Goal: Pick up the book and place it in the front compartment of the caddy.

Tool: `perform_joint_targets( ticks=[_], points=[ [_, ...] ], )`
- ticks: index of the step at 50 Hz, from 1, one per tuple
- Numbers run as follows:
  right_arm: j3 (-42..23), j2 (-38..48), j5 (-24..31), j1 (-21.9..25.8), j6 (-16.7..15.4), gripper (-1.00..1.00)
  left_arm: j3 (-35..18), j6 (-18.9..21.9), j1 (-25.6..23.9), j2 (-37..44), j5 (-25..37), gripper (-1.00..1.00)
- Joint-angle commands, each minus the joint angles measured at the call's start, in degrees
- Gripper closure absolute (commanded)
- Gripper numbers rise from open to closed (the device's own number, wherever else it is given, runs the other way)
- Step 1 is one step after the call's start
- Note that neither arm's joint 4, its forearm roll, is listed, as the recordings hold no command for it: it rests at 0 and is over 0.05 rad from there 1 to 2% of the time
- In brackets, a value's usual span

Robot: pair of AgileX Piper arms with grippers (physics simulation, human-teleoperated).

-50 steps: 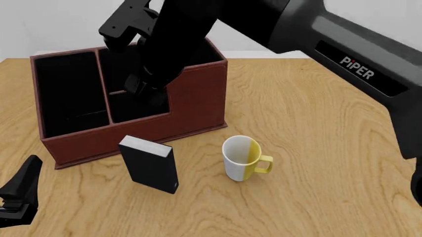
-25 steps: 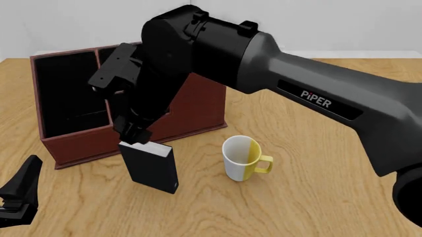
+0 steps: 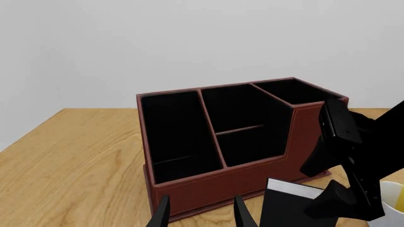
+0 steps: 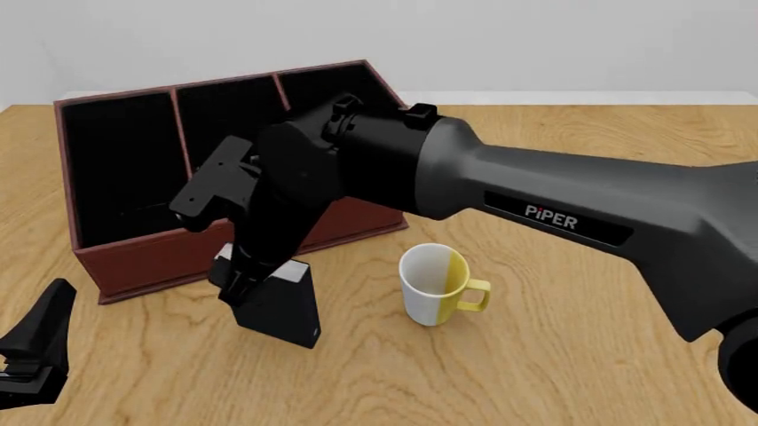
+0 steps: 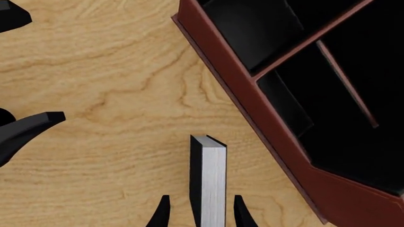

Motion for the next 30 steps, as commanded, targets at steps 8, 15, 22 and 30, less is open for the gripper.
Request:
perform_joint_targets(
  ticks=[8,15,22,30],
  points=[
    [3.2,0.9,-2.8,-0.5,0.2,-1.0,0.0,0.0,0.0,0.0,0.0,-1.0],
    [3.9,1.0,-3.1,-0.4,0.4,-1.0,0.0,0.0,0.0,0.0,0.0,-1.0],
    [3.8,0.5,-2.9,0.0,0.4,1.0,0.0,0.0,0.0,0.0,0.0,-1.0],
    [3.1,-0.2,-2.5,0.2,0.0,1.0,0.0,0.0,0.0,0.0,0.0,-1.0]
  ],
)
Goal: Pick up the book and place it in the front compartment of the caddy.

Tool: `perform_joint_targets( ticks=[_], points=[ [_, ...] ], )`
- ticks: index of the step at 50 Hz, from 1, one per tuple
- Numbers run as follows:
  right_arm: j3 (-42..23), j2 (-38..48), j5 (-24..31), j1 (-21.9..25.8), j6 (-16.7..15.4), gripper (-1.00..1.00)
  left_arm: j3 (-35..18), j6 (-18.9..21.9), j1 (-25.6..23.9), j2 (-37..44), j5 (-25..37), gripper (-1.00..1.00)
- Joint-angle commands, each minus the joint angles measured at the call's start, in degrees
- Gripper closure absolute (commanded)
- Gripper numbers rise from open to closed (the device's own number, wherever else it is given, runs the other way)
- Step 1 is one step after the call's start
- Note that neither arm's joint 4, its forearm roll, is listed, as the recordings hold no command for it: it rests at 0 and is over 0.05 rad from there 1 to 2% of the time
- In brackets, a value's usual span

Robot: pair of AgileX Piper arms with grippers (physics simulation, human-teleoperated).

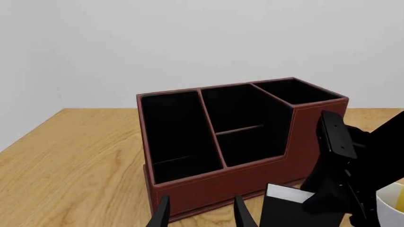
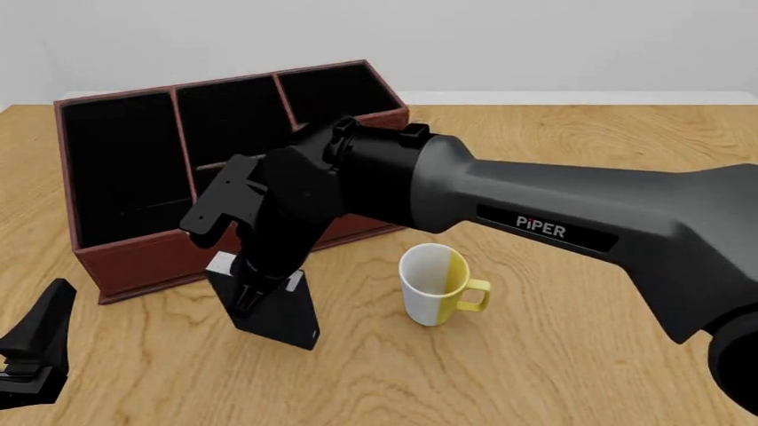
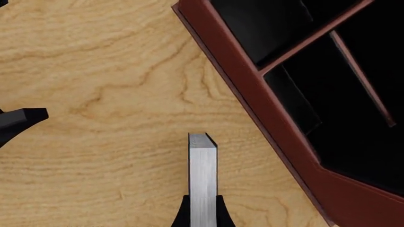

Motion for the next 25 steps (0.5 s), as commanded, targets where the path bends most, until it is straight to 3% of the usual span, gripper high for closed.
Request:
perform_joint_targets(
  ticks=[1,25],
  points=[
    [-0.3,-0.9,0.3,0.4,0.4,1.0,0.0,0.0,0.0,0.0,0.0,-1.0],
    [-11.8,-4.2,11.0,-1.5,-5.4,1.0,0.0,0.0,0.0,0.0,0.0,-1.0]
  ],
)
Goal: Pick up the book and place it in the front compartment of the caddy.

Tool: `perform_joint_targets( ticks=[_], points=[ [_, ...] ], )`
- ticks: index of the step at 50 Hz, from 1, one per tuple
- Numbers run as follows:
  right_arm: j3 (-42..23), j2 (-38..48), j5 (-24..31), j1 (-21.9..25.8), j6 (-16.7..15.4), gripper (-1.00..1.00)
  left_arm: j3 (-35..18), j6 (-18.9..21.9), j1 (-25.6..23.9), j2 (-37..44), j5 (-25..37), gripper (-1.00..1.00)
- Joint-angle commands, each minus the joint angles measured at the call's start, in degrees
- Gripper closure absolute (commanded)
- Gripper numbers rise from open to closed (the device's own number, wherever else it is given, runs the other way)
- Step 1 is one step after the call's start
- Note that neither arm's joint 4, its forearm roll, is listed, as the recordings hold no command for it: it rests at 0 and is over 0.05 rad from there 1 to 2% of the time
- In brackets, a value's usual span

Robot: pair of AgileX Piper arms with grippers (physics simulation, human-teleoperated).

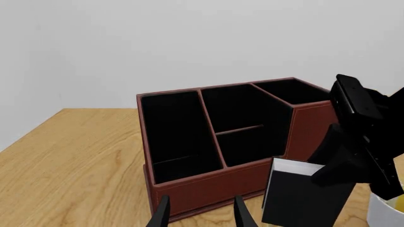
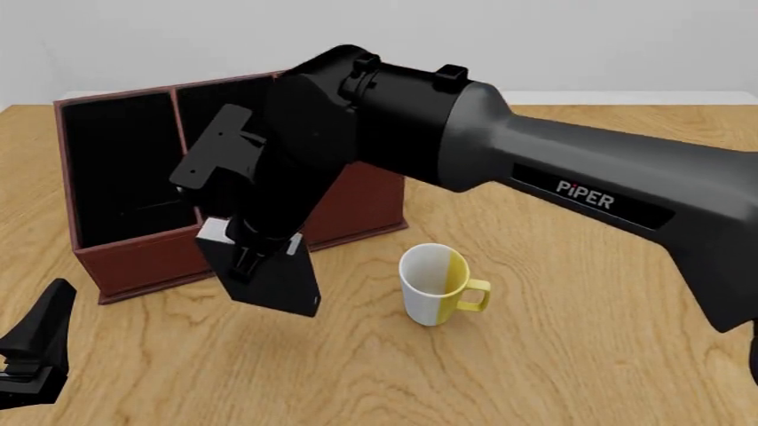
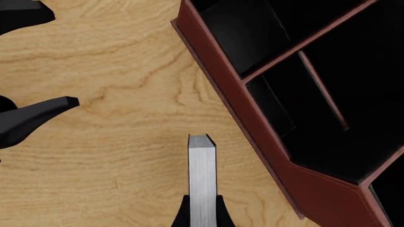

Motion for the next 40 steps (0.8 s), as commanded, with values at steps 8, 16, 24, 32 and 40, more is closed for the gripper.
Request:
perform_joint_targets(
  ticks=[8,16,24,32,40],
  points=[
    [-13.7,-1.6,10.5,-0.8,-4.2,1.0,0.0,0.0,0.0,0.0,0.0,-1.0],
    [-20.8,-1.7,15.3,-0.8,-6.2,1.0,0.0,0.0,0.0,0.0,0.0,-1.0],
    [-21.6,-3.9,15.4,-2.0,-9.5,1.0,0.0,0.0,0.0,0.0,0.0,-1.0],
    [-23.9,-5.6,15.4,-2.2,-12.7,1.0,0.0,0.0,0.0,0.0,0.0,-1.0],
    [-33.2,-5.1,15.4,0.6,-16.1,1.0,0.0,0.0,0.0,0.0,0.0,-1.0]
  ],
)
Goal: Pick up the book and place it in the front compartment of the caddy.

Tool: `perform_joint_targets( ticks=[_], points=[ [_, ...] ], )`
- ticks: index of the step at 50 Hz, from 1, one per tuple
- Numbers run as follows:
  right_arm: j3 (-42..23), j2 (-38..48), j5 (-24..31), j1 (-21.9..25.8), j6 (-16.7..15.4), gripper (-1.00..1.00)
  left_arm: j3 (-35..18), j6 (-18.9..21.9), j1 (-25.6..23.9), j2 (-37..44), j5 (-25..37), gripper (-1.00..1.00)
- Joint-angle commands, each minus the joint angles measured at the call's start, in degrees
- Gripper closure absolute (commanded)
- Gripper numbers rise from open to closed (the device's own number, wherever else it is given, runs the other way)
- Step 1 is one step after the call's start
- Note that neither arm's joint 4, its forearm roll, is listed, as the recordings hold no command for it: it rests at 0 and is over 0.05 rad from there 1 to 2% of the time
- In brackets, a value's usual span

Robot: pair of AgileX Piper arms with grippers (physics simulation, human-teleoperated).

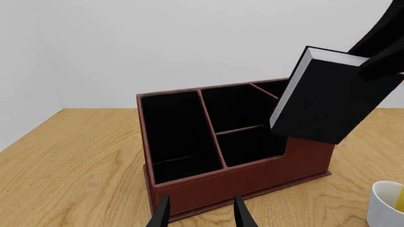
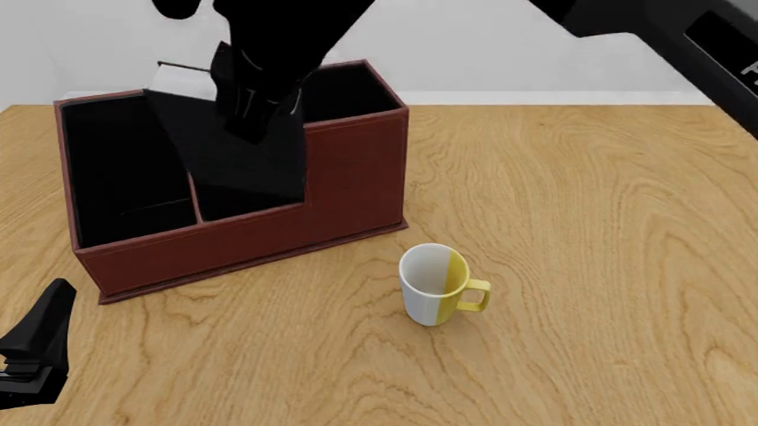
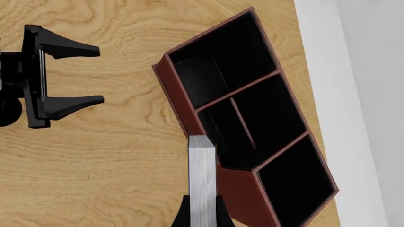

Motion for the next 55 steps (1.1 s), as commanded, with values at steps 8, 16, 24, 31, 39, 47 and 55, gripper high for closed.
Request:
perform_joint_targets(
  ticks=[8,16,24,31,39,47,55],
  points=[
    [-11.8,-0.5,0.3,2.2,-6.0,1.0,0.0,0.0,0.0,0.0,0.0,-1.0],
    [-14.2,-1.3,0.3,4.9,-11.3,1.0,0.0,0.0,0.0,0.0,0.0,-1.0],
    [-16.4,0.7,0.3,4.1,-19.3,1.0,0.0,0.0,0.0,0.0,0.0,-1.0],
    [-18.5,3.1,0.3,4.1,-23.6,1.0,0.0,0.0,0.0,0.0,0.0,-1.0],
    [-21.3,7.3,0.3,1.8,-29.2,1.0,0.0,0.0,0.0,0.0,0.0,-1.0],
    [-21.9,10.0,0.3,-0.4,-32.4,1.0,0.0,0.0,0.0,0.0,0.0,-1.0],
    [-21.7,11.6,0.3,-1.0,-34.3,1.0,0.0,0.0,0.0,0.0,0.0,-1.0]
  ],
)
